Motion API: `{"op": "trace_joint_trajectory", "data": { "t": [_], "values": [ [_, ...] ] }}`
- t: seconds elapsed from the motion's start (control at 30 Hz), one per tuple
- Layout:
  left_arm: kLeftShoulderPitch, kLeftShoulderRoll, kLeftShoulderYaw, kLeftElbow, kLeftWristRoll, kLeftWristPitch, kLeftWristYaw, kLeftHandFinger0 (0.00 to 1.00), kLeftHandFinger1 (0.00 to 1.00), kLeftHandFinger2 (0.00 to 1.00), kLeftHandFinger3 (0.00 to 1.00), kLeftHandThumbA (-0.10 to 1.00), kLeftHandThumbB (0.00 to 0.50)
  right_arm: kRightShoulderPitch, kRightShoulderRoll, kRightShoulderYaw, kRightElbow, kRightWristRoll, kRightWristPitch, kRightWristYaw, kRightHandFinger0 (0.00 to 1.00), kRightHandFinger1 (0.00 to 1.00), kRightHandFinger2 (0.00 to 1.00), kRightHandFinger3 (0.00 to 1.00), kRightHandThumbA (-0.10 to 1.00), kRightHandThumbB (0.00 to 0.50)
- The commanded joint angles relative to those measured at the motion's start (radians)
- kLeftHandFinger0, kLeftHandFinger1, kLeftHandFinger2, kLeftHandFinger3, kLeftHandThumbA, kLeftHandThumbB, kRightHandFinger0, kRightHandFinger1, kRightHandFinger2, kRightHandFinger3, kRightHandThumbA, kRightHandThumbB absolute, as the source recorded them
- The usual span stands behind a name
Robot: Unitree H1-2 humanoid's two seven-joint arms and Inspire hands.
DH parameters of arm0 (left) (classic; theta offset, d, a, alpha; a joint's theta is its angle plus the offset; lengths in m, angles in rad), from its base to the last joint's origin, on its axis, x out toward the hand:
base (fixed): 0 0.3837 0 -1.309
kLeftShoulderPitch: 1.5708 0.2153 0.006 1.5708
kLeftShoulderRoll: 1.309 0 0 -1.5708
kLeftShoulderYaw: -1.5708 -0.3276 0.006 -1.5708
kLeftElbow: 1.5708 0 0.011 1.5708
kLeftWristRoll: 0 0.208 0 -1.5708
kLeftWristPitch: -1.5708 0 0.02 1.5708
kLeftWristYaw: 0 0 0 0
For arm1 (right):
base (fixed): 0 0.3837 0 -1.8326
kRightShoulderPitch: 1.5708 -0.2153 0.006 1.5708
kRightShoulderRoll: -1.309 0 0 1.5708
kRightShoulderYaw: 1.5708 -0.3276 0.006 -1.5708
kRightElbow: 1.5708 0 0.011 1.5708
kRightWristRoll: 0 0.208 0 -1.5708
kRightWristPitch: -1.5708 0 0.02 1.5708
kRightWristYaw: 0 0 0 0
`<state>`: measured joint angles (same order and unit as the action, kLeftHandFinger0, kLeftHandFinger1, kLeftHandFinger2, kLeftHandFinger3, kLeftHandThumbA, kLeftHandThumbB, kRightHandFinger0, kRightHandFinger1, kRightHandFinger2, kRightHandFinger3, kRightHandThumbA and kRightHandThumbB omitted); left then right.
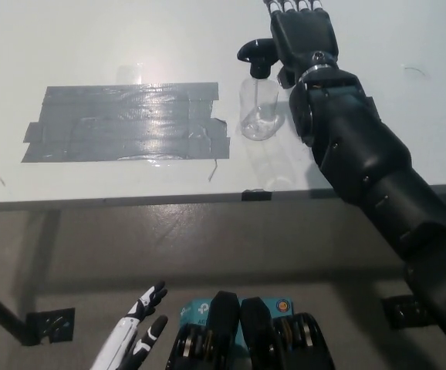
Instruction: The robot grabs the black lid of the spray bottle on the desk and places it on the black area of the desk
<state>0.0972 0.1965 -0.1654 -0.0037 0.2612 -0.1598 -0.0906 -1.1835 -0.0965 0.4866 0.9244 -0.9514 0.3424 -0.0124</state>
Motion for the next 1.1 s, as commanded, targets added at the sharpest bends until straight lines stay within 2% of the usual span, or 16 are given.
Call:
{"op": "trace_joint_trajectory", "data": {
  "t": [0.0, 0.1, 0.13, 0.2, 0.23, 0.27, 0.3, 0.33, 0.4, 0.43, 0.5, 0.67, 0.8, 0.9, 1.0, 1.07],
  "values": [
    [-0.001, 0.015, -0.01, -0.042, 0.013, -0.021, -0.013, 1.0, 1.0, 1.0, 1.0, 1.0, 0.228, -0.083, 0.019, -0.004, 0.053, 0.028, -0.036, -0.113, 1.0, 1.0, 1.0, 1.0, 0.81, 0.345],
    [-0.001, 0.013, -0.013, -0.041, 0.01, -0.018, -0.015, 1.0, 1.0, 1.0, 1.0, 1.0, 0.235, -0.08, 0.026, -0.034, 0.065, 0.063, -0.078, -0.192, 1.0, 1.0, 1.0, 1.0, 0.78, 0.326],
    [-0.005, 0.012, -0.015, -0.036, 0.015, -0.02, -0.012, 1.0, 1.0, 1.0, 1.0, 1.0, 0.234, -0.085, 0.026, -0.033, 0.067, 0.065, -0.081, -0.198, 0.86, 0.93, 1.0, 1.0, 0.8, 0.307],
    [-0.007, 0.013, -0.015, -0.035, 0.004, -0.02, -0.017, 1.0, 1.0, 1.0, 1.0, 1.0, 0.231, -0.092, 0.032, -0.033, 0.077, 0.065, -0.087, -0.246, 0.37, 0.48, 0.63, 0.98, 0.8, 0.29],
    [-0.008, 0.013, -0.016, -0.034, 0.004, -0.019, -0.017, 1.0, 1.0, 1.0, 1.0, 1.0, 0.238, -0.092, 0.035, -0.038, 0.08, 0.073, -0.095, -0.266, 0.18, 0.31, 0.48, 0.84, 0.79, 0.273],
    [-0.011, 0.012, -0.017, -0.032, 0.005, -0.017, -0.017, 1.0, 1.0, 1.0, 1.0, 1.0, 0.245, -0.09, 0.035, -0.047, 0.08, 0.085, -0.109, -0.292, 0.02, 0.05, 0.2, 0.54, 0.73, 0.247],
    [-0.011, 0.011, -0.019, -0.033, 0.008, -0.01, -0.017, 1.0, 1.0, 1.0, 1.0, 1.0, 0.248, -0.086, 0.039, -0.068, 0.078, 0.108, -0.137, -0.328, 0.0, 0.01, 0.04, 0.31, 0.7, 0.211],
    [-0.013, 0.012, -0.02, -0.033, 0.01, -0.007, -0.018, 1.0, 1.0, 1.0, 1.0, 1.0, 0.25, -0.086, 0.039, -0.073, 0.078, 0.113, -0.143, -0.335, 0.0, 0.0, 0.0, 0.17, 0.7, 0.172],
    [-0.016, 0.013, -0.022, -0.036, 0.014, -0.005, -0.018, 1.0, 1.0, 1.0, 1.0, 1.0, 0.248, -0.089, 0.043, -0.083, 0.088, 0.126, -0.154, -0.362, 0.0, 0.0, 0.01, 0.11, 0.67, 0.157],
    [-0.018, 0.014, -0.021, -0.032, 0.01, -0.01, -0.018, 1.0, 1.0, 1.0, 1.0, 1.0, 0.246, -0.09, 0.043, -0.087, 0.089, 0.133, -0.156, -0.362, 0.0, 0.04, 0.08, 0.17, 0.67, 0.152],
    [-0.022, 0.013, -0.023, -0.028, 0.007, -0.014, -0.019, 1.0, 1.0, 1.0, 1.0, 1.0, 0.243, -0.085, 0.04, -0.102, 0.081, 0.15, -0.164, -0.36, 0.0, 0.02, 0.09, 0.16, 0.71, 0.148],
    [-0.021, 0.016, -0.028, -0.042, 0.014, 0.003, -0.022, 1.0, 1.0, 1.0, 1.0, 1.0, 0.242, -0.078, 0.038, -0.131, 0.063, 0.186, -0.173, -0.353, 0.0, 0.0, 0.05, 0.12, 0.73, 0.142],
    [-0.021, 0.015, -0.029, -0.038, 0.004, -0.003, -0.026, 1.0, 1.0, 1.0, 1.0, 1.0, 0.23, -0.08, 0.032, -0.14, 0.056, 0.195, -0.173, -0.359, 0.0, 0.03, 0.11, 0.33, 0.71, 0.139],
    [-0.028, 0.014, -0.031, -0.034, 0.008, 0.0, -0.025, 1.0, 1.0, 1.0, 1.0, 1.0, 0.239, -0.089, 0.024, -0.142, 0.051, 0.194, -0.171, -0.369, 0.0, 0.03, 0.16, 0.25, 0.66, 0.131],
    [-0.032, 0.017, -0.031, -0.032, 0.009, -0.005, -0.025, 1.0, 1.0, 1.0, 1.0, 1.0, 0.221, -0.106, 0.011, -0.134, 0.045, 0.186, -0.176, -0.376, 0.0, 0.0, 0.16, 0.17, 0.72, 0.109],
    [-0.031, 0.016, -0.031, -0.03, 0.006, -0.009, -0.024, 1.0, 1.0, 1.0, 1.0, 1.0, 0.214, -0.121, 0.007, -0.145, 0.053, 0.197, -0.189, -0.396, 0.0, 0.0, 0.16, 0.06, 0.71, 0.12]
  ]
}}
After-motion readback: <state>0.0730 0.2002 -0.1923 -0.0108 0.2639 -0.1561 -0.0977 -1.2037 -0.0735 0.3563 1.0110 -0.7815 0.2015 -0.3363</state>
